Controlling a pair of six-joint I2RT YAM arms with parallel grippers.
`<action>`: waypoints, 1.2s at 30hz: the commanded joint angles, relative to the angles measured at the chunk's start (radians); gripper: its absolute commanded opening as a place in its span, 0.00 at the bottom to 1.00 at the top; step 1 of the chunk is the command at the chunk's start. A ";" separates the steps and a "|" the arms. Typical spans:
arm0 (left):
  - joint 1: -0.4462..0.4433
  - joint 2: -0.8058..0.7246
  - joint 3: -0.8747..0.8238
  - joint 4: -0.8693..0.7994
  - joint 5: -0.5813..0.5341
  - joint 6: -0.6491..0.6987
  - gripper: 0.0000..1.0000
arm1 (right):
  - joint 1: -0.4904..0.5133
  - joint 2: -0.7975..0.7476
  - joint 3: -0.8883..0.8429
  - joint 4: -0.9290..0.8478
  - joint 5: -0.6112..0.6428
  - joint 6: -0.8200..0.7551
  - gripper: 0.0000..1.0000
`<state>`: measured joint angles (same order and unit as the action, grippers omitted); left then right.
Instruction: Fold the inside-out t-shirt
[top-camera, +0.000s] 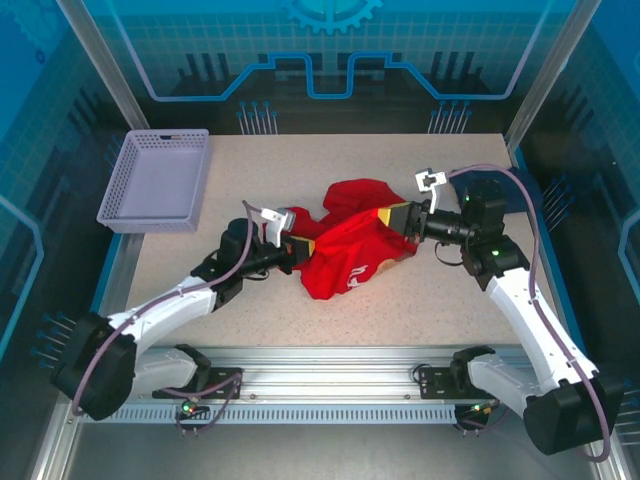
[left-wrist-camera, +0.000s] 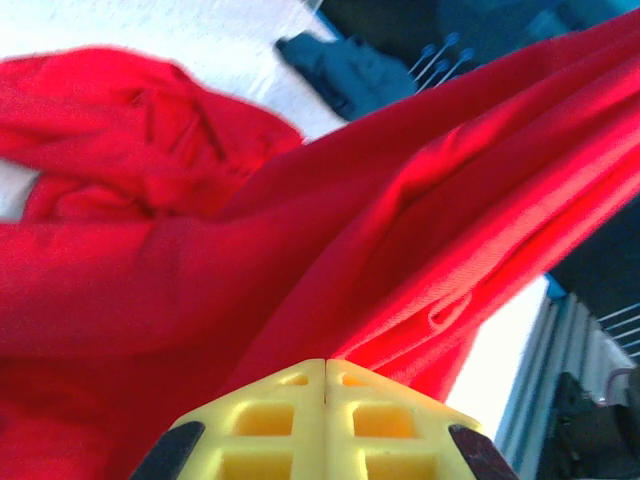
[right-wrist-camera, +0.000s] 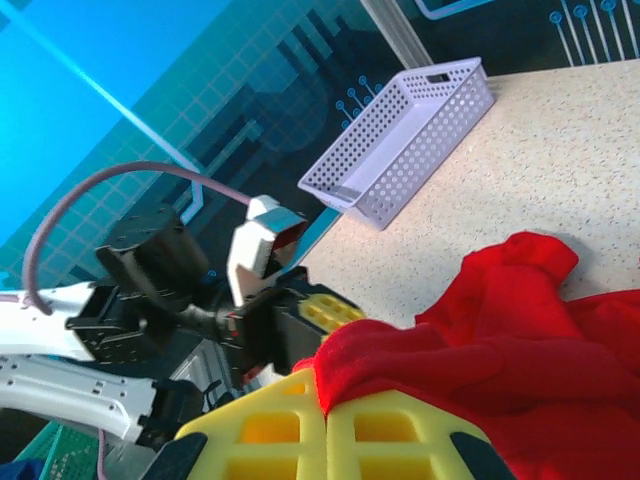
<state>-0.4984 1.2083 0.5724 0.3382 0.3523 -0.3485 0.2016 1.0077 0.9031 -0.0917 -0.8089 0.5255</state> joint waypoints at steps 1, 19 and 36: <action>0.004 0.034 -0.017 0.014 -0.064 0.012 0.00 | -0.028 -0.012 0.038 0.004 -0.035 0.008 0.00; -0.017 0.050 -0.040 0.328 0.299 -0.124 0.00 | 0.117 0.158 0.073 -0.224 0.195 -0.138 0.00; -0.156 0.129 0.196 -0.197 -0.227 0.261 0.66 | 0.108 0.169 0.054 -0.167 0.117 -0.131 0.00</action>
<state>-0.6430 1.2816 0.7143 0.2020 0.2115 -0.1810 0.3134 1.1748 0.9447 -0.2760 -0.6628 0.3992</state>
